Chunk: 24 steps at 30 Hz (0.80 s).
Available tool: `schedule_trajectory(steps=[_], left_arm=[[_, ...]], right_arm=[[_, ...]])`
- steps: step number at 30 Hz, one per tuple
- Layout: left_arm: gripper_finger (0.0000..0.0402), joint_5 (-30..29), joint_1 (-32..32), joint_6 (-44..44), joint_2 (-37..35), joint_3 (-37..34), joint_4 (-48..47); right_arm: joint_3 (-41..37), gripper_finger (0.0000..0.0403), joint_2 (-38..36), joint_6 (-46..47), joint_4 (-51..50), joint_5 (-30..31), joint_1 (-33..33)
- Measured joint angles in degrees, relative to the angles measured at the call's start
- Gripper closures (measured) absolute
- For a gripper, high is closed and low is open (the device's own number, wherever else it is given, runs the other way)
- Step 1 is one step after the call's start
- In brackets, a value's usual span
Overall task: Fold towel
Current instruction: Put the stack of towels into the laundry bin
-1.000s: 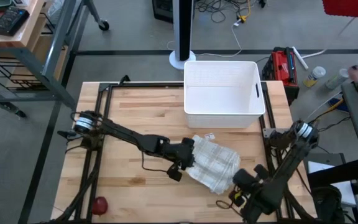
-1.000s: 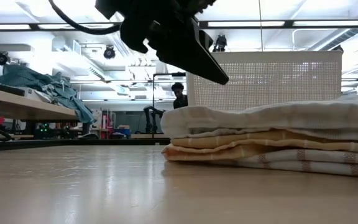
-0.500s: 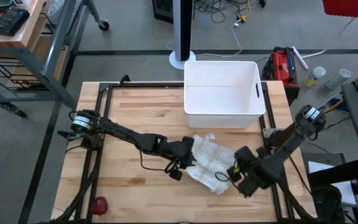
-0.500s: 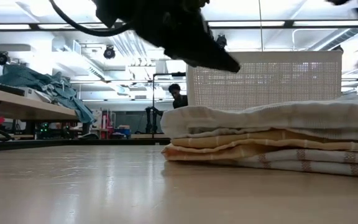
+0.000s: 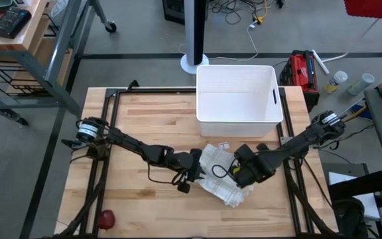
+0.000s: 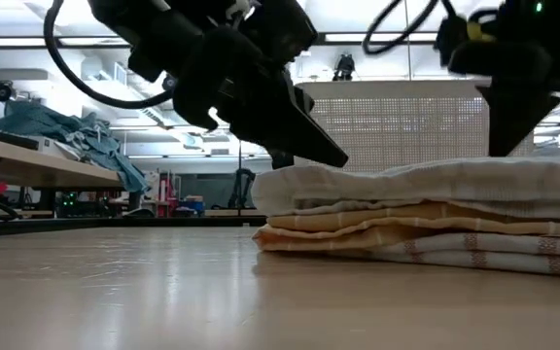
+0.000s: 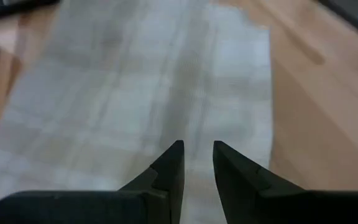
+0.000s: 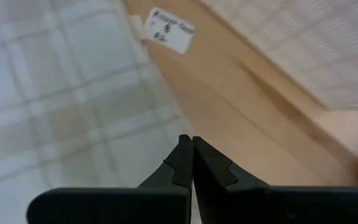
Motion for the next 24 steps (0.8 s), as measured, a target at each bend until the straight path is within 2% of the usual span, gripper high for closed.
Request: schedule_trajectory(steps=[5,10,14,17,24], left_arm=[[0.0326,-2.1,0.1,-1.2,0.0,-1.6,0.5],[0.0326,-2.4,-0.1,-2.5,-0.6,-1.9,0.1],[0.0326,-2.4,-0.6,-2.8,-1.9,-2.0,-1.1],[0.0326,-2.4,-0.7,-3.0,-3.5,-2.3,-3.1],[0.0326,-1.1,-1.9,-4.6,-13.0,-4.0,-14.5]], right_arm=[[-3.6,0.0403,1.3,-3.3,6.4,-5.2,-1.6],[-6.1,0.0403,1.3,-5.5,14.2,-17.7,-1.3],[-6.7,0.0403,1.4,-9.1,27.1,-24.8,0.3],[-5.4,0.0403,1.5,-10.5,30.1,-23.8,1.0],[-0.1,0.0403,0.1,-11.2,17.4,-20.0,2.5]])
